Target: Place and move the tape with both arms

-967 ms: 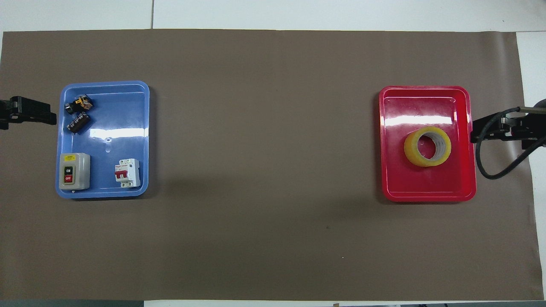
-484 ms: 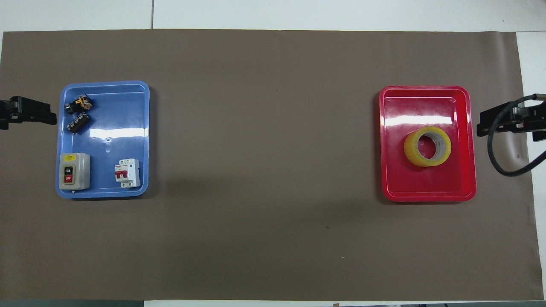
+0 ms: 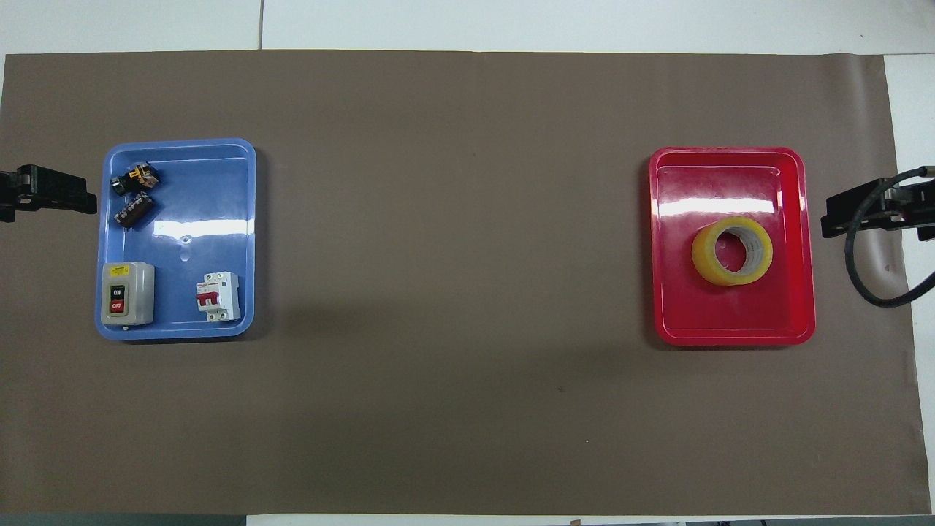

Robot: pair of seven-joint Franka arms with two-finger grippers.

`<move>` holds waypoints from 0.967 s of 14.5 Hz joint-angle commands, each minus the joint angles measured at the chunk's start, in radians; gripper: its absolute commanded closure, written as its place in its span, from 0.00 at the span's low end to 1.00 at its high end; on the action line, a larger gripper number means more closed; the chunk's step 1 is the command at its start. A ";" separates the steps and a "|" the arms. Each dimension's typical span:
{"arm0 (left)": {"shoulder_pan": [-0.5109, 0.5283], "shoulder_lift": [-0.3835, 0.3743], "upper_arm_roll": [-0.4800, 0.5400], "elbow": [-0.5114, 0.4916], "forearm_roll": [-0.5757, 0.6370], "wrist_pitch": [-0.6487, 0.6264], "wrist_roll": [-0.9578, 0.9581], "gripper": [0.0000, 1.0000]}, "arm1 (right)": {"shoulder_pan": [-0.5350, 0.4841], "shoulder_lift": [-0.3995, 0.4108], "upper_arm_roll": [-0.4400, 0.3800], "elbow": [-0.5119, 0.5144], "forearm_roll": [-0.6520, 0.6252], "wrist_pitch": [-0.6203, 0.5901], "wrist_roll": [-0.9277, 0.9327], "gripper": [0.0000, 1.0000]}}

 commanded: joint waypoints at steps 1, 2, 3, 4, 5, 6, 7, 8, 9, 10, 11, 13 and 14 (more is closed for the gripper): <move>0.005 -0.015 0.000 -0.015 -0.024 -0.002 0.018 0.00 | -0.005 0.002 0.001 0.011 0.002 -0.018 -0.020 0.00; 0.005 -0.015 0.000 -0.015 -0.024 -0.002 0.018 0.00 | -0.005 0.002 0.001 0.008 0.002 -0.018 -0.018 0.00; 0.005 -0.014 0.000 -0.015 -0.024 -0.002 0.018 0.00 | -0.003 0.001 0.001 0.007 0.002 -0.020 -0.017 0.00; 0.005 -0.015 0.000 -0.015 -0.024 -0.002 0.018 0.00 | -0.003 0.001 0.001 0.007 0.002 -0.020 -0.015 0.00; 0.005 -0.015 0.000 -0.015 -0.024 -0.001 0.018 0.00 | -0.003 0.001 0.001 0.007 0.002 -0.020 -0.015 0.00; 0.005 -0.015 0.000 -0.015 -0.024 -0.002 0.018 0.00 | -0.003 0.001 0.001 0.005 0.002 -0.020 -0.015 0.00; 0.005 -0.015 0.000 -0.015 -0.024 -0.002 0.018 0.00 | -0.003 0.001 0.001 0.005 0.002 -0.020 -0.014 0.00; 0.005 -0.015 0.000 -0.015 -0.024 -0.002 0.018 0.00 | -0.001 0.001 0.001 0.005 0.002 -0.020 -0.014 0.00; 0.005 -0.015 0.000 -0.015 -0.024 -0.002 0.018 0.00 | -0.001 0.001 0.001 0.005 0.002 -0.020 -0.015 0.00; 0.005 -0.015 0.000 -0.015 -0.024 -0.002 0.018 0.00 | -0.003 0.001 0.001 0.005 0.002 -0.020 -0.017 0.00; 0.005 -0.015 0.000 -0.015 -0.024 -0.002 0.018 0.00 | -0.003 0.001 0.001 0.007 0.002 -0.023 -0.018 0.00; 0.005 -0.015 0.000 -0.015 -0.024 -0.002 0.018 0.00 | -0.003 0.001 0.001 0.011 0.002 -0.030 -0.020 0.00; 0.005 -0.014 0.000 -0.015 -0.024 -0.002 0.018 0.00 | -0.001 0.001 0.001 0.013 -0.001 -0.032 -0.020 0.00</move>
